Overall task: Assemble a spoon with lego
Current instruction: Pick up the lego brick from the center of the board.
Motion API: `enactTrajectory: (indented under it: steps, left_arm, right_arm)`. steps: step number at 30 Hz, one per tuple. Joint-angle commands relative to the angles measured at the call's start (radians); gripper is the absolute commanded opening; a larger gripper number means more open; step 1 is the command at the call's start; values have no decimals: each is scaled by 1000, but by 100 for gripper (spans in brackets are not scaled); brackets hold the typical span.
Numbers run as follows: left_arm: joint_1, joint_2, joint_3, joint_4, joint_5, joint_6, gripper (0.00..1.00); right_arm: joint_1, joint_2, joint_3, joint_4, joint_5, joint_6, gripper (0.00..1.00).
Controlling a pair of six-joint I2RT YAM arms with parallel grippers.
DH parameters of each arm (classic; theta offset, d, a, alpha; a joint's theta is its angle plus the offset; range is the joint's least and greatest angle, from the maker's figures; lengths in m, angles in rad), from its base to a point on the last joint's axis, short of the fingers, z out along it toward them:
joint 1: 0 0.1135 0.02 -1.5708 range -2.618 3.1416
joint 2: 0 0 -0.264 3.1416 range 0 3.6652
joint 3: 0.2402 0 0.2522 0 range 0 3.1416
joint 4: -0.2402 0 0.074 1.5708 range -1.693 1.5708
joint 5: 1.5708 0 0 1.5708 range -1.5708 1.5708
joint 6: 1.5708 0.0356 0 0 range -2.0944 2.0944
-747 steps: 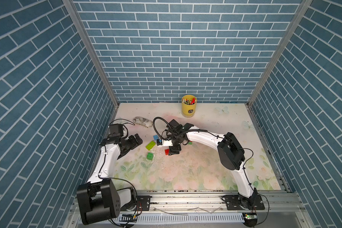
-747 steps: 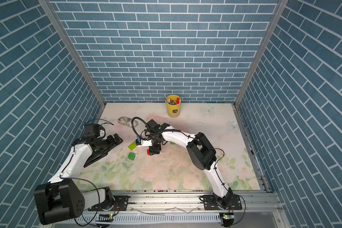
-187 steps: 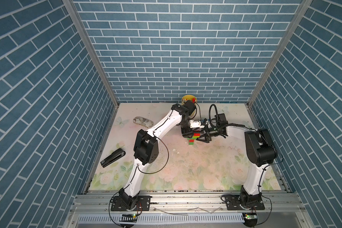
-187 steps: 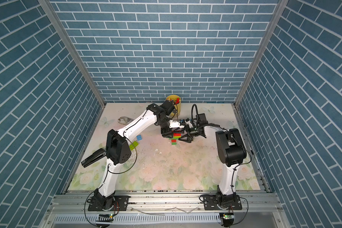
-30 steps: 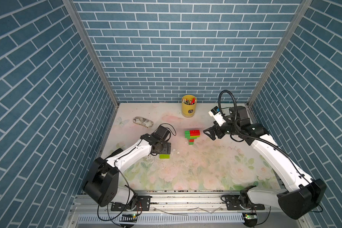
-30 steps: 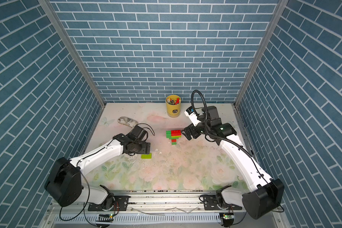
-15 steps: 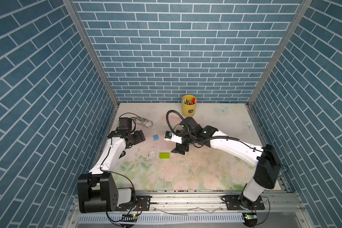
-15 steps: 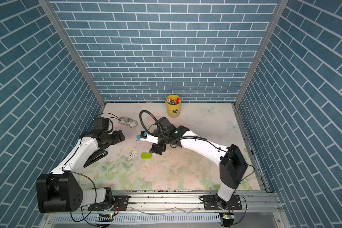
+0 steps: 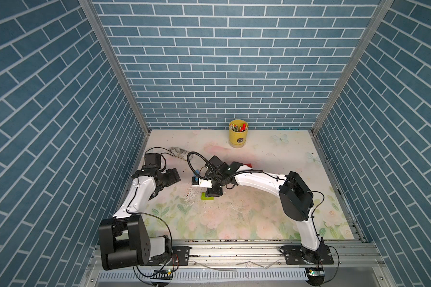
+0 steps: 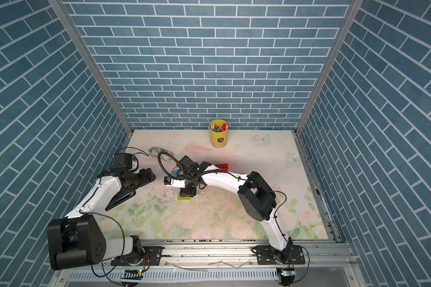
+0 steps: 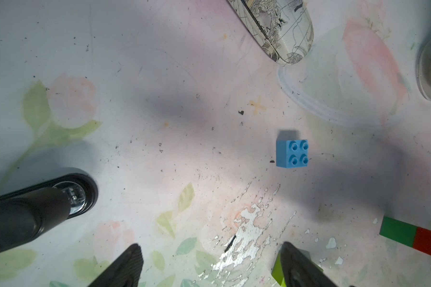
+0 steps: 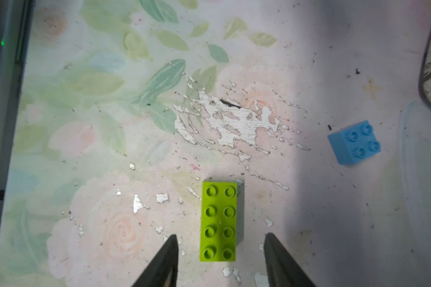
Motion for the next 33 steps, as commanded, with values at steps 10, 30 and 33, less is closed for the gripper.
enactTrajectory:
  steps: [10,30,33]
  left_arm:
    - [11,0,-10,5,12,21,88]
    - [10,12,-11,14,27,17,87]
    - [11,12,-11,14,29,19,87]
  right_arm:
    - [3,80,33,-13,-31,30,43]
    - [8,153,83,-44,-38,51,38]
    - [7,153,85,-47,-40,50,35]
